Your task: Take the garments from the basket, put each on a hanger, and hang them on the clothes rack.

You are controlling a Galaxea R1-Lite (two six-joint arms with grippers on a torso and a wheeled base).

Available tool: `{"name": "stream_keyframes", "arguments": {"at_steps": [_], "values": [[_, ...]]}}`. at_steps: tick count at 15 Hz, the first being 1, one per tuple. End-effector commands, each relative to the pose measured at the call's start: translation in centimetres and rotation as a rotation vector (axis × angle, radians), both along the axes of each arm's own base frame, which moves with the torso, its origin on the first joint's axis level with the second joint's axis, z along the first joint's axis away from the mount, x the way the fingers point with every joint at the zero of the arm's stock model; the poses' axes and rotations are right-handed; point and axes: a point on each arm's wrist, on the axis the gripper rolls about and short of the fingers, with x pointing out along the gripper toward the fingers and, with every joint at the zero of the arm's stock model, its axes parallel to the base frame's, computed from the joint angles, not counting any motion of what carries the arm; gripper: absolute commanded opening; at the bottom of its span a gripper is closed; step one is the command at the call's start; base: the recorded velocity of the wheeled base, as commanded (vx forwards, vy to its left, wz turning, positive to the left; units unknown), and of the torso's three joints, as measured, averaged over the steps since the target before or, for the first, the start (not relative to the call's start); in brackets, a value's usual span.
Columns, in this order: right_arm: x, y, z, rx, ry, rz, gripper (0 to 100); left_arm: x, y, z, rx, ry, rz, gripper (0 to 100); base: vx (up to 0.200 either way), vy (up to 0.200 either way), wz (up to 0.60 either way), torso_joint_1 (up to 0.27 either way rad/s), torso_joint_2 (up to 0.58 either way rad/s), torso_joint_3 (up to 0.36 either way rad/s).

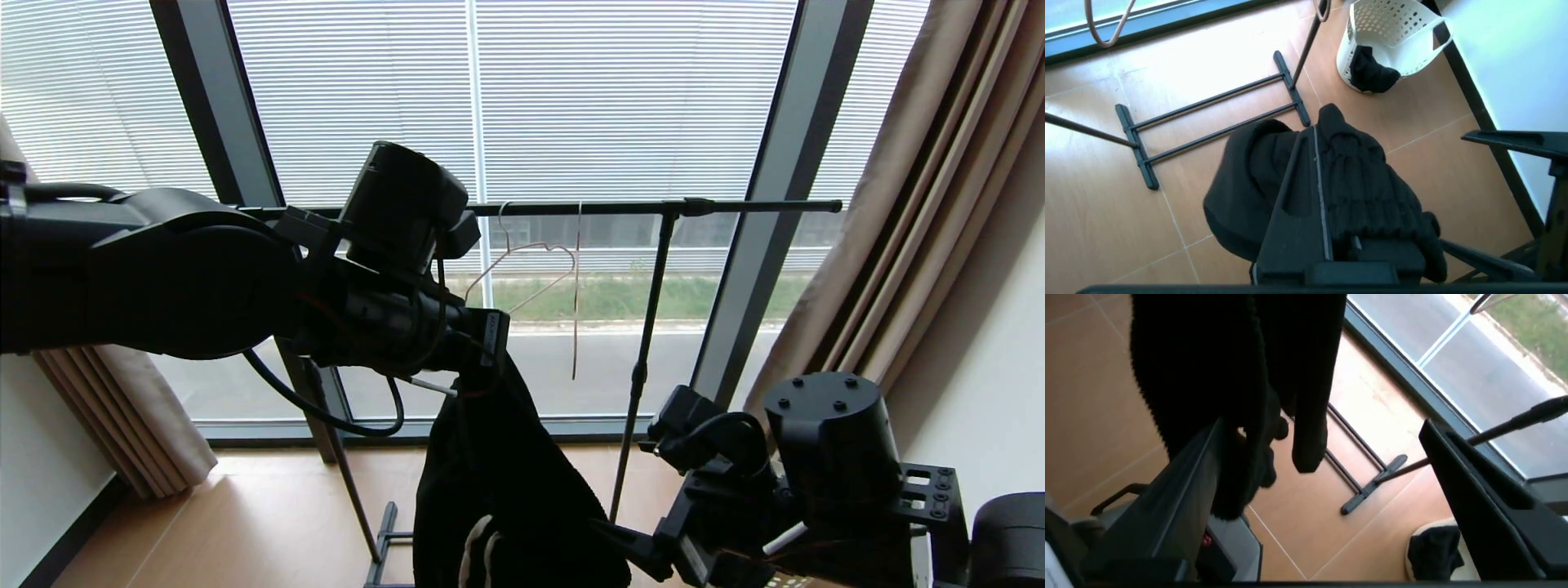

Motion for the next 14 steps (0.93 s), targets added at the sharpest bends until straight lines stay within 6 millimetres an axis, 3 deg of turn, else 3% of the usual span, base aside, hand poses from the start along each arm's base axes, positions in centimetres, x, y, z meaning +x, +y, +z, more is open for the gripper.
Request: {"name": "stream_keyframes", "arguments": {"at_steps": [1,7,8,10,14], "values": [[1.3,0.5,-1.5,-0.027,0.046,-0.023,100,-0.1,0.0,0.1,-0.002,-0.001,-0.002,0,0.0,0.0,0.0,0.0,0.0,0.0],[3.7,0.7,-4.7,-0.037,0.072,-0.079,100,-0.3,0.1,0.4,-0.023,0.001,-0.025,0,0.0,0.0,0.0,0.0,0.0,0.0],[4.1,0.8,-4.9,-0.015,0.072,-0.096,0,-0.3,0.2,0.3,-0.025,0.007,-0.029,0,0.0,0.0,0.0,0.0,0.0,0.0],[4.4,0.8,-4.4,0.091,0.086,-0.164,0,-0.3,0.5,-0.6,-0.015,0.039,-0.033,0,0.0,0.0,0.0,0.0,0.0,0.0],[5.5,-1.1,-2.5,0.158,0.046,-0.241,0,-0.6,0.9,-1.3,-0.058,0.106,-0.103,0,0.0,0.0,0.0,0.0,0.0,0.0]]}}
